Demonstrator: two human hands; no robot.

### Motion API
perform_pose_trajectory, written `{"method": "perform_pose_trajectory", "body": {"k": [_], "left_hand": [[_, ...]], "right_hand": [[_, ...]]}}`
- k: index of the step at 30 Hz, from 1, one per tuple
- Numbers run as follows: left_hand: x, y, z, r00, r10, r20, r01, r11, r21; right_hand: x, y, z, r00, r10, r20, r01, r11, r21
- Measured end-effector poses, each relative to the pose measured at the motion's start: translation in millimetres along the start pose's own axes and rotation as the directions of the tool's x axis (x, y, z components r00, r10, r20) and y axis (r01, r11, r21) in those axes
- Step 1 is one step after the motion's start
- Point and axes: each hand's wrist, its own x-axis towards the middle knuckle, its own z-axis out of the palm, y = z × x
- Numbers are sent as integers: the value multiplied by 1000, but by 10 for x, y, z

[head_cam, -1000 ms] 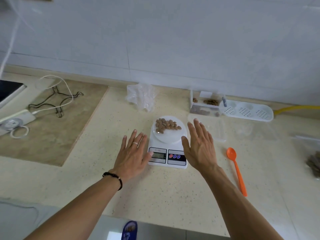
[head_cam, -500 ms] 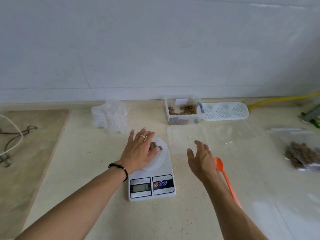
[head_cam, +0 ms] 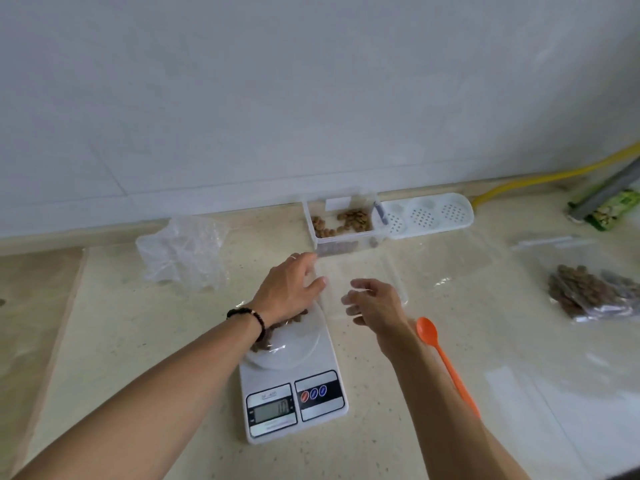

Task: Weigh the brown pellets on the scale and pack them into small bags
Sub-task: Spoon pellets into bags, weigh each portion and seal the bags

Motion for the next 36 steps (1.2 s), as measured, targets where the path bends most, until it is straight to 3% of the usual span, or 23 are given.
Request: {"method": "perform_pose_trajectory", "body": {"k": [3, 9, 16, 19, 23, 26, 28, 31, 34, 36], "left_hand": [[9, 119, -240, 998, -34, -57, 25, 990, -140], [-74, 407, -694, 998, -45, -48, 20, 904, -428], [-219, 879, -1038, 987, -87, -132, -22, 750, -661], [-231, 1048, -1144, 987, -73, -142, -46, 721, -692], [-208, 1239, -1224, 992, -4, -126, -75, 781, -619], [-170, 1417, -1228, 985, 18, -172, -121, 782, -612], [-160, 1574, -1190, 974, 31, -223, -166, 769, -617], [-151, 1809, -1082, 960, 34, -279, -207, 757, -620], [-101, 2029, -997, 963, 37, -268, -203, 752, -627], [-46, 2162, -957, 969, 12, -248, -176, 737, -653]], "right_hand": [[-53, -182, -15, 997, -80, -7, 80, 997, 16], [-266, -600, -103, 950, -307, 61, 310, 949, -51], [-544, -939, -433, 944, -320, 79, 305, 939, 158], [-629, -1086, -527, 922, -388, -3, 387, 918, 92], [-723, -1304, -656, 862, -487, -140, 481, 873, -75], [-826, -1420, -775, 839, -508, -197, 508, 860, -52], [-872, -1460, -859, 845, -508, -170, 517, 856, 13], [-842, -1495, -1029, 823, -553, -133, 555, 832, -26], [-767, -1537, -1295, 801, -585, -125, 578, 811, -88], [-715, -1550, -1506, 821, -568, -53, 569, 822, 5]]}}
